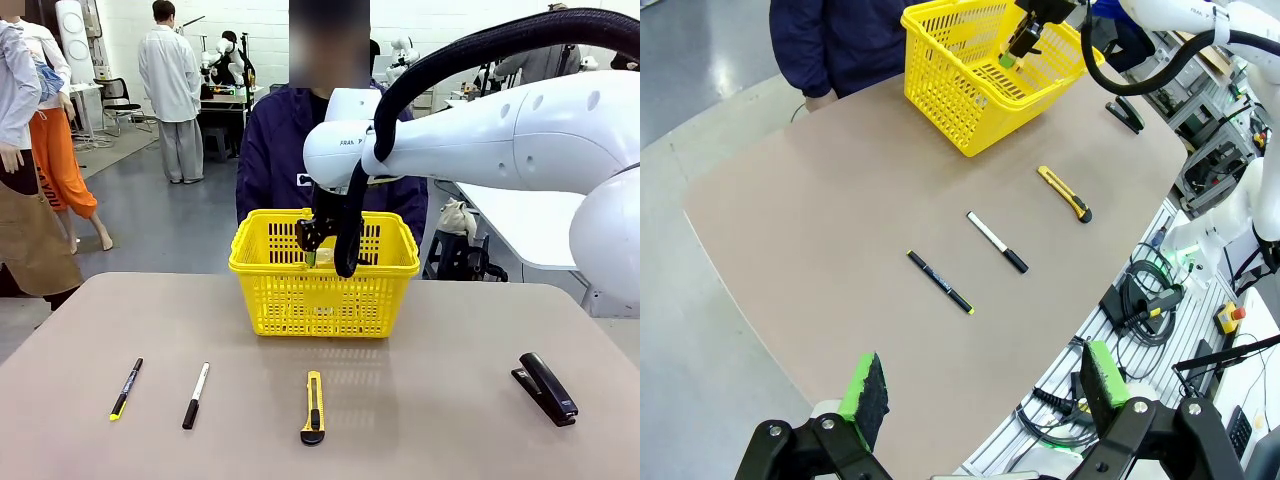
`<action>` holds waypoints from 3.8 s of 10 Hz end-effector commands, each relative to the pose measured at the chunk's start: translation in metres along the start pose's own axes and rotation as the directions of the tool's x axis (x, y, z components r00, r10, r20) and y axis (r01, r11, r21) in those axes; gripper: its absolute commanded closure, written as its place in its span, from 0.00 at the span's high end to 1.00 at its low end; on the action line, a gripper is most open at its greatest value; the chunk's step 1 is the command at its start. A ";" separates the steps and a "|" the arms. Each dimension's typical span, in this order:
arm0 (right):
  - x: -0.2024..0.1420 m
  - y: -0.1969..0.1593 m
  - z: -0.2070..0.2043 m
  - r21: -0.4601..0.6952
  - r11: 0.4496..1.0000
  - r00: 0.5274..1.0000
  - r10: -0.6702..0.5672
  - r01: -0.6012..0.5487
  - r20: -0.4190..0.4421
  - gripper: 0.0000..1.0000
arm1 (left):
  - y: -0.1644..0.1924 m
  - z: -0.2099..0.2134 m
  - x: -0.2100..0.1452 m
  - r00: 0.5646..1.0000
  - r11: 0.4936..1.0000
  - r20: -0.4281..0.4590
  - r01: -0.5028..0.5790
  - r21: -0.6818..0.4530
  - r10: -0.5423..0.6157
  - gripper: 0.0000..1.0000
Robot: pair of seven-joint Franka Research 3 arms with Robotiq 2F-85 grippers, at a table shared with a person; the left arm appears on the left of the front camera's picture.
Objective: Place the items the person wants into the basket.
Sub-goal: Pick up the item the person points to and place it in the Market Basket.
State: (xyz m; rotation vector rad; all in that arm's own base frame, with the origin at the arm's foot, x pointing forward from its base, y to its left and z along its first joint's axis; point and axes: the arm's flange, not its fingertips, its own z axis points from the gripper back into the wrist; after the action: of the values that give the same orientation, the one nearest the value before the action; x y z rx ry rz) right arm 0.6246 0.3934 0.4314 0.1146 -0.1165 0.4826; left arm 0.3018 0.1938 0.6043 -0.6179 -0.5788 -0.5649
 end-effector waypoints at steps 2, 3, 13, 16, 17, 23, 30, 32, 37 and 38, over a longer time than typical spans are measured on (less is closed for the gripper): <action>0.016 0.002 -0.002 -0.028 0.999 0.999 0.015 -0.016 -0.033 0.65 | 0.000 0.001 -0.001 1.000 1.000 0.008 0.009 -0.009 -0.009 1.00; 0.016 0.002 -0.001 -0.029 0.999 0.999 0.015 -0.016 -0.035 0.68 | 0.000 0.001 -0.001 1.000 1.000 0.008 0.009 -0.009 -0.009 1.00; -0.015 -0.007 0.038 -0.033 0.999 1.000 -0.013 0.013 0.019 1.00 | 0.000 0.001 -0.001 1.000 1.000 0.008 0.009 -0.009 -0.009 1.00; -0.098 -0.022 0.112 -0.139 0.983 0.987 -0.104 0.120 0.120 1.00 | 0.000 0.001 -0.001 1.000 1.000 0.008 0.009 -0.009 -0.009 1.00; -0.139 -0.031 0.139 -0.149 0.973 0.974 -0.153 0.178 0.166 1.00 | 0.000 0.001 -0.001 1.000 1.000 0.008 0.009 -0.009 -0.009 1.00; -0.298 -0.080 0.145 -0.049 0.968 0.946 -0.228 0.245 0.229 1.00 | 0.000 0.001 -0.001 1.000 1.000 0.008 0.009 -0.009 -0.009 1.00; -0.306 -0.080 0.137 -0.074 0.958 0.947 -0.258 0.276 0.193 1.00 | 0.000 0.001 -0.001 1.000 1.000 0.008 0.009 -0.009 -0.009 1.00; -0.306 -0.080 0.137 -0.074 0.958 0.947 -0.258 0.276 0.193 1.00 | 0.000 0.001 -0.001 1.000 1.000 0.008 0.009 -0.009 -0.009 1.00; -0.341 -0.087 0.162 -0.049 0.998 0.978 -0.018 0.029 0.208 1.00 | 0.000 0.001 -0.001 1.000 1.000 0.008 0.009 -0.009 -0.009 1.00; -0.376 -0.093 0.187 -0.023 0.995 0.965 0.095 -0.092 0.246 1.00 | 0.000 0.001 -0.001 1.000 1.000 0.008 0.009 -0.009 -0.009 1.00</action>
State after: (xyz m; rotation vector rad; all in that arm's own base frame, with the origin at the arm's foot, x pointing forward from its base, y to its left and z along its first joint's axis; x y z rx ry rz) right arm 0.3605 0.1490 0.5417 0.0835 -0.3447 0.3970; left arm 0.3022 0.1942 0.6042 -0.6183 -0.5782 -0.5636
